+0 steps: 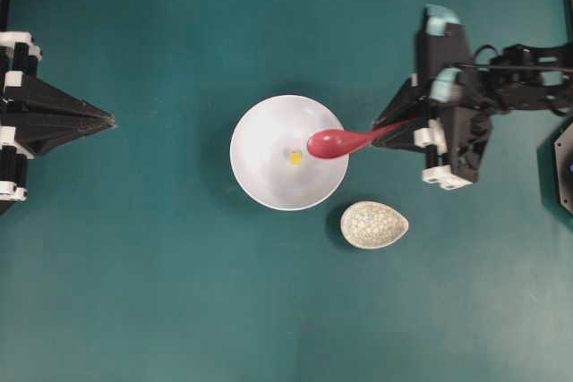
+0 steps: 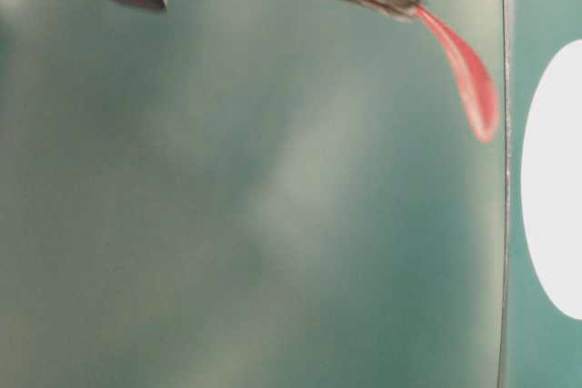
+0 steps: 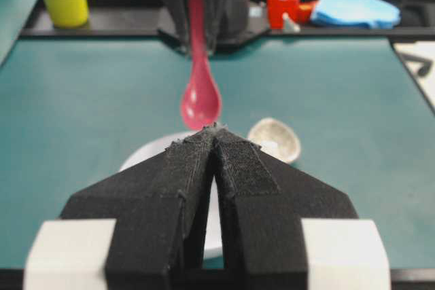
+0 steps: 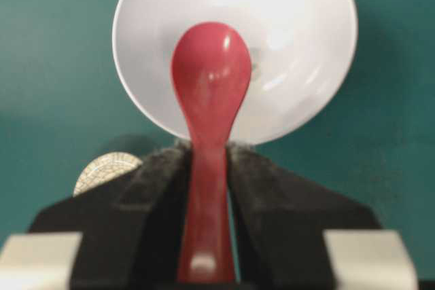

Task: Scoop the yellow hexagonal prism block from the bowl with a spoon using the right arm.
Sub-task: 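Lower the spoon into the bowl and push it under the yellow block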

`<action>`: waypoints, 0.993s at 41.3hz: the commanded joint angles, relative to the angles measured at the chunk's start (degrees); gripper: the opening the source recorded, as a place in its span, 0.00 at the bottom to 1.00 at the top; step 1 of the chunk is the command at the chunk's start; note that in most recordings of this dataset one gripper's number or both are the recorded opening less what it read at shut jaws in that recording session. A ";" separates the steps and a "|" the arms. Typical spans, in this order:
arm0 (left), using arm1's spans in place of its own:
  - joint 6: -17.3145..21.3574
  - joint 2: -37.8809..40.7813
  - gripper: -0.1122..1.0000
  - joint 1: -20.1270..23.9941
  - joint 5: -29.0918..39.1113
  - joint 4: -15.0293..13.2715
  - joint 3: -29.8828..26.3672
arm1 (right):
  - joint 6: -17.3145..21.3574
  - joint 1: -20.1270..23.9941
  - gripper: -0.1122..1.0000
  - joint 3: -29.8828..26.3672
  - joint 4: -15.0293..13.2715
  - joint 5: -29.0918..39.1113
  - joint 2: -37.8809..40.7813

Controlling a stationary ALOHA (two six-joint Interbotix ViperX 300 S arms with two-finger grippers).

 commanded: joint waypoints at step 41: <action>0.09 0.09 0.11 0.00 -0.26 0.09 -1.67 | 13.01 -2.29 0.33 -15.73 -10.63 19.95 13.89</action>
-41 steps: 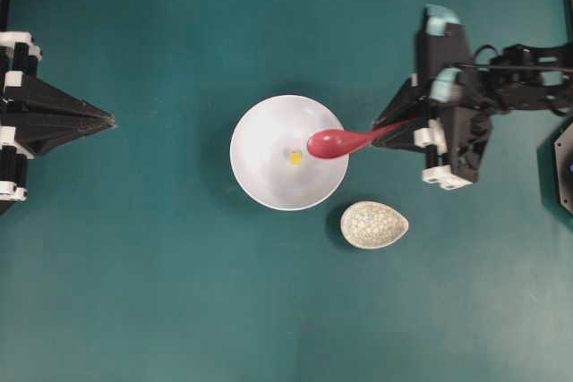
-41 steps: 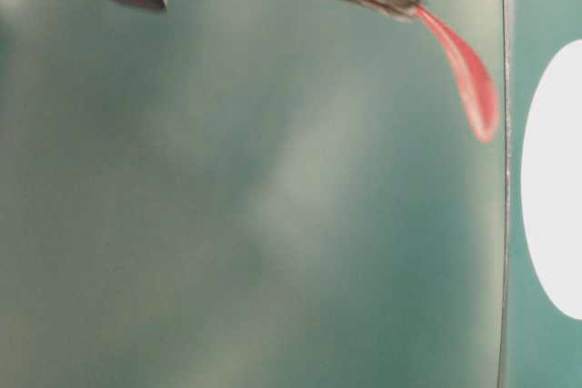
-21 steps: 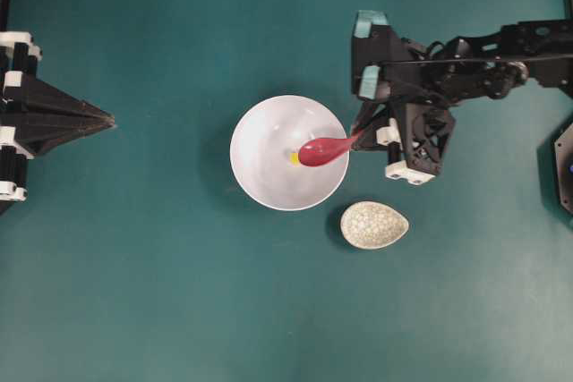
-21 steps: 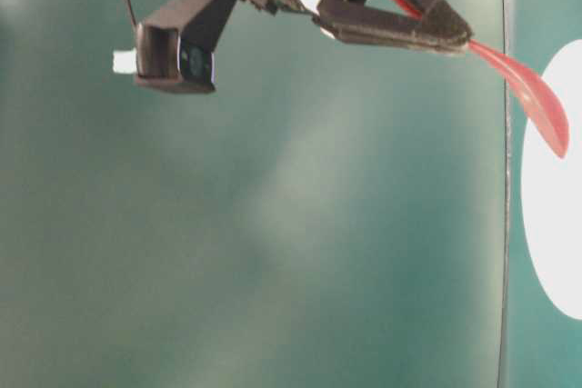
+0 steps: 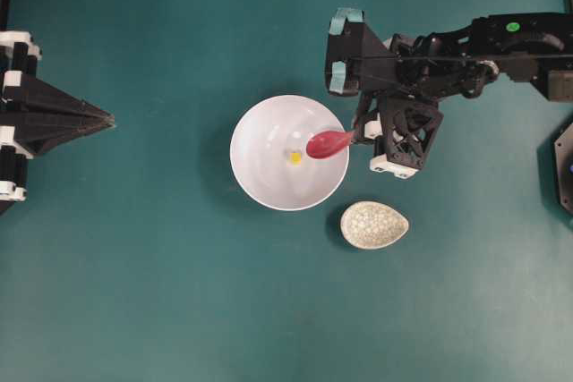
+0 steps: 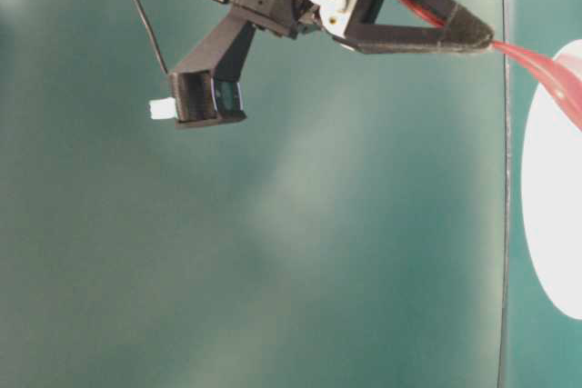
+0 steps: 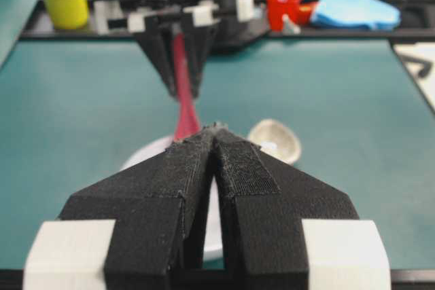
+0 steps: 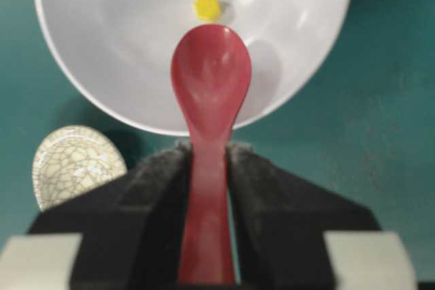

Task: Scoop the yellow hexagonal prism block from the bowl with a spoon using the right arm.
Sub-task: 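Lower the spoon into the bowl and push it under the yellow block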

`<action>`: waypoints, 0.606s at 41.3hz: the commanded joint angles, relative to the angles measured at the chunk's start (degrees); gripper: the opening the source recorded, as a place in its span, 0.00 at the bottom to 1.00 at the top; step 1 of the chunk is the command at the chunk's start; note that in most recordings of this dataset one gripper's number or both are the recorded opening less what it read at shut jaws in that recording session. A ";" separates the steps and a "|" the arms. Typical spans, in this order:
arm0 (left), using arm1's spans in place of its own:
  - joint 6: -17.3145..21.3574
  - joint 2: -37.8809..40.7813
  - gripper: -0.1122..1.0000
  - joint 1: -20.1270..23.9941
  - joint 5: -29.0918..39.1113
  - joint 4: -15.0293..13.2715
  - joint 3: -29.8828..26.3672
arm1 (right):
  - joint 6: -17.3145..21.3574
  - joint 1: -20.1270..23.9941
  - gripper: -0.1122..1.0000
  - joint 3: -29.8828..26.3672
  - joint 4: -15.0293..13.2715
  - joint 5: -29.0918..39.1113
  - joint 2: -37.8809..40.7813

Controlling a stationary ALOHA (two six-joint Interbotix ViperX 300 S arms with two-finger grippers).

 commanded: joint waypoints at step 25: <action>0.09 0.26 0.11 0.00 -0.26 0.18 -1.58 | 0.62 1.23 0.33 -5.19 -0.53 5.36 4.22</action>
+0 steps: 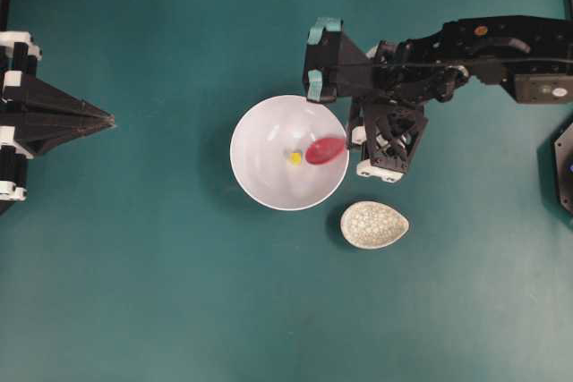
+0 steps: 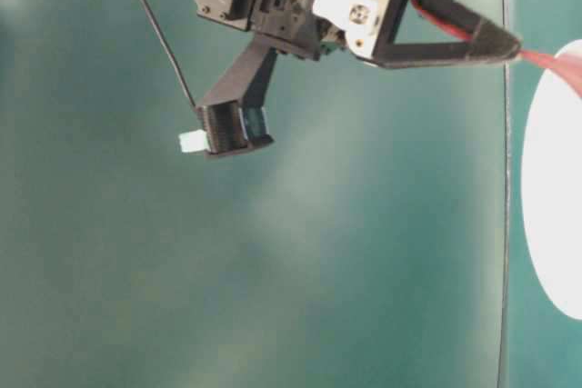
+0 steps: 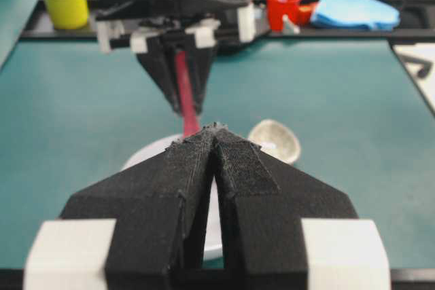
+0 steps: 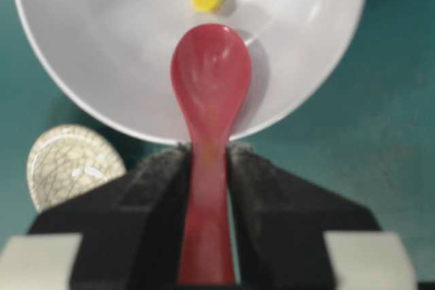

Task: Scoop the yellow hexagonal prism block from the bowl with a spoon using the right arm.
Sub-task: 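Lower the spoon into the bowl and push it under the yellow block, then raise the spoon with the yellow block out of the bowl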

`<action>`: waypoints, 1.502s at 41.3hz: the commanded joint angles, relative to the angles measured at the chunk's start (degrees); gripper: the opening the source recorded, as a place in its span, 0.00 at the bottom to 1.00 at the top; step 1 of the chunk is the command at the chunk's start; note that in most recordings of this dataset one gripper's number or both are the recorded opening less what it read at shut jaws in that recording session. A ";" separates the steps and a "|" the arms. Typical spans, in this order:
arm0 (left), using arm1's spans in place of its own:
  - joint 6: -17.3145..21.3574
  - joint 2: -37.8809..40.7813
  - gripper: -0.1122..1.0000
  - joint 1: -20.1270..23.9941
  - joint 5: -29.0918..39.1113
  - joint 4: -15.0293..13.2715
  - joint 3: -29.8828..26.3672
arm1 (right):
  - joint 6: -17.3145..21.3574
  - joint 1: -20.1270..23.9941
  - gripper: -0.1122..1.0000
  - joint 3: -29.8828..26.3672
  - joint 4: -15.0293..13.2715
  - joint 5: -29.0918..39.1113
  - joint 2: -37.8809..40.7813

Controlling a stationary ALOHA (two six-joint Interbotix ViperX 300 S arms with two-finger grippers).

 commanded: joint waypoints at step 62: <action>0.09 0.26 0.11 0.00 -0.26 0.09 -1.58 | 0.00 1.49 0.33 -8.35 -0.09 -6.77 8.44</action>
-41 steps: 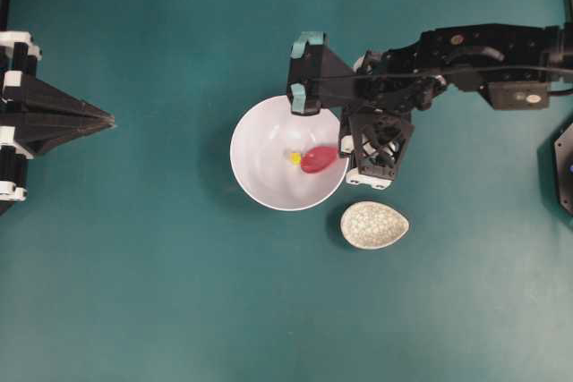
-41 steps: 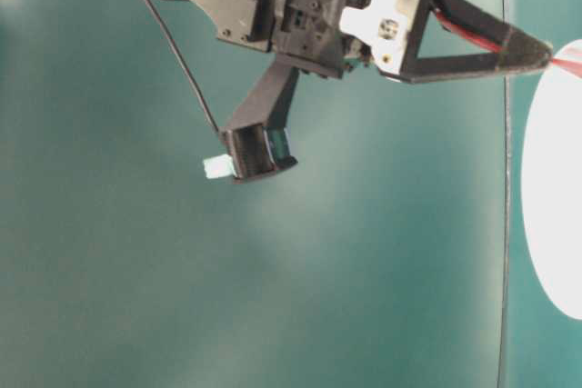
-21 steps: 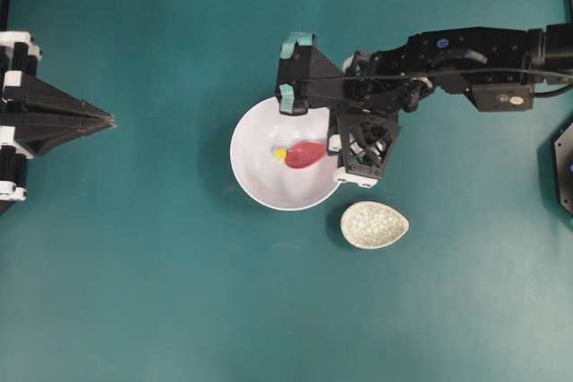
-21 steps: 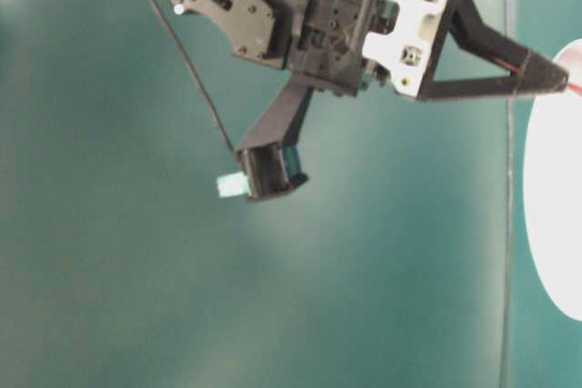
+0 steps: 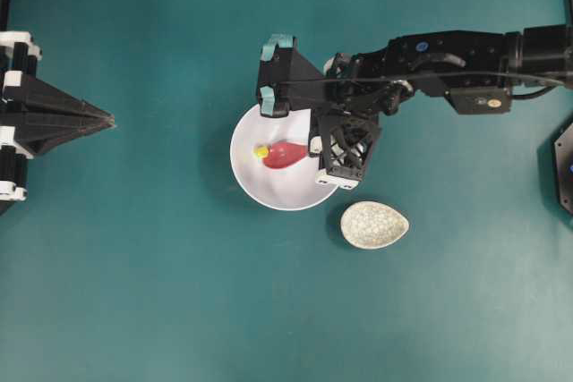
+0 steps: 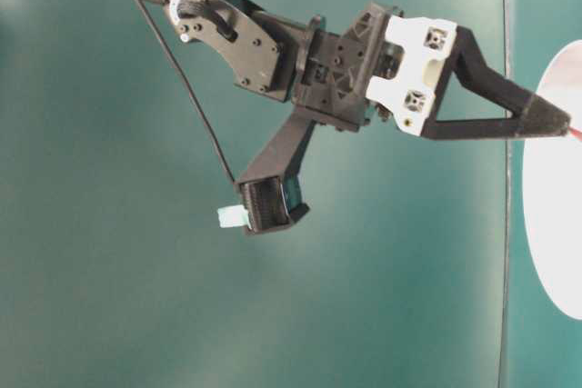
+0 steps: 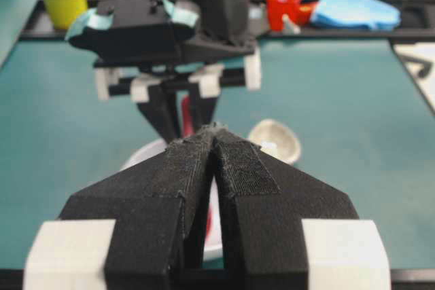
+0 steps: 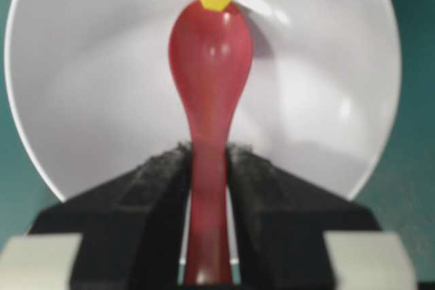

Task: Scoop the yellow hexagonal prism block from the bowl with a spoon using the right arm.
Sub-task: 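Raise the spoon with the yellow block out of the bowl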

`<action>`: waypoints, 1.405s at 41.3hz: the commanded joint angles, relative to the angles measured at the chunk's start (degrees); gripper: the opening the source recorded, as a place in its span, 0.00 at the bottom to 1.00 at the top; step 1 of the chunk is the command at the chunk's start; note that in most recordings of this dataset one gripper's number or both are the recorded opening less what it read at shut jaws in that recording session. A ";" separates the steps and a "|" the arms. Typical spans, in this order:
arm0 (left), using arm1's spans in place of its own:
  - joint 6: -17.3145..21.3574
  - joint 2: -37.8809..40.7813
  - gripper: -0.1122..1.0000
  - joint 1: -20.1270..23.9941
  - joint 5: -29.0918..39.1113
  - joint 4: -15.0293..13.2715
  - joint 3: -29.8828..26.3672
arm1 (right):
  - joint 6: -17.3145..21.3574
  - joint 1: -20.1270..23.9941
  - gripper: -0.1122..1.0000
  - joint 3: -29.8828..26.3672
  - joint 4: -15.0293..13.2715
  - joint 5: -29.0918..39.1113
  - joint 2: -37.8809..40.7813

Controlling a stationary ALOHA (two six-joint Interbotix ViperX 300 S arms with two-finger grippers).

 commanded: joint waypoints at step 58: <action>-0.70 0.26 0.11 -0.09 -0.44 0.18 -1.67 | 0.79 2.55 0.33 12.39 0.00 -24.52 -9.93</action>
